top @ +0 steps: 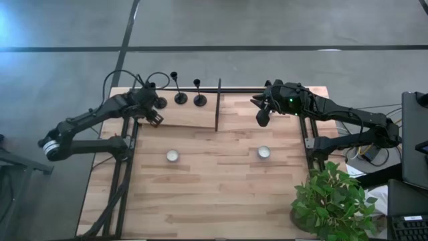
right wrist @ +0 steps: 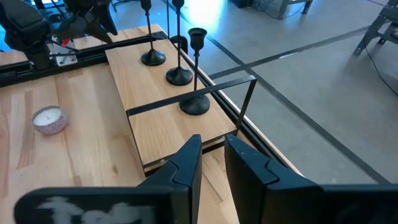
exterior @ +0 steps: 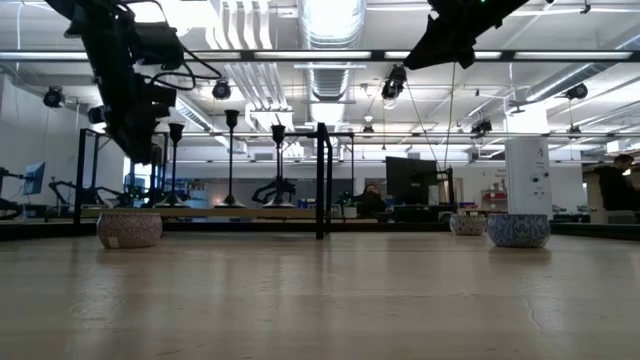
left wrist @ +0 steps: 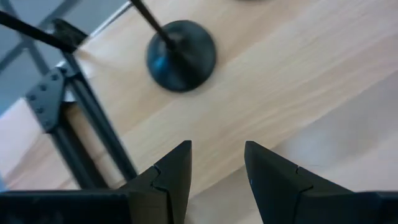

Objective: Pick & Place candle stick holders
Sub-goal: Align the black candle holder with the black candle holders on the shelf

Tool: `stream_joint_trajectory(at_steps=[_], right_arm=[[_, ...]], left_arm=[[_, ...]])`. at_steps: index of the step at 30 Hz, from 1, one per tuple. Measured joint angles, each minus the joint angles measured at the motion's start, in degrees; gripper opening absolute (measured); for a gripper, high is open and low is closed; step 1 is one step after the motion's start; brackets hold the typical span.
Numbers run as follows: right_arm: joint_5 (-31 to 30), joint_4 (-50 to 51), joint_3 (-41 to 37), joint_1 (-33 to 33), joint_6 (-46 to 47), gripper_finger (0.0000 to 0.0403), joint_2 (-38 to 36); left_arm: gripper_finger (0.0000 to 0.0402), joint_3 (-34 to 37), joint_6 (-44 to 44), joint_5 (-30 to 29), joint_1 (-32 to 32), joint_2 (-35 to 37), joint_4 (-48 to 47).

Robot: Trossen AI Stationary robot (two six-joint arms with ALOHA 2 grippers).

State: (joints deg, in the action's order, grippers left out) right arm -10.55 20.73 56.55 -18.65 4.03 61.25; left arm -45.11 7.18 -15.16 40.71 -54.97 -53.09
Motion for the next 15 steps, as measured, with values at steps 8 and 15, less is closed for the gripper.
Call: stream_joint_trajectory(at_steps=[8, 15], right_arm=[[0.0, 0.0, 0.0, 0.0, 0.0, 0.0075, 0.0], [0.0, 0.0, 0.0, 0.0, 0.0, 0.0086, 0.0]], left_arm=[[0.0154, -3.4, 0.9, 2.5, 0.0, 3.3, -1.9], [0.0154, -7.9, 2.0, 9.5, 0.0, 5.5, -3.3]])
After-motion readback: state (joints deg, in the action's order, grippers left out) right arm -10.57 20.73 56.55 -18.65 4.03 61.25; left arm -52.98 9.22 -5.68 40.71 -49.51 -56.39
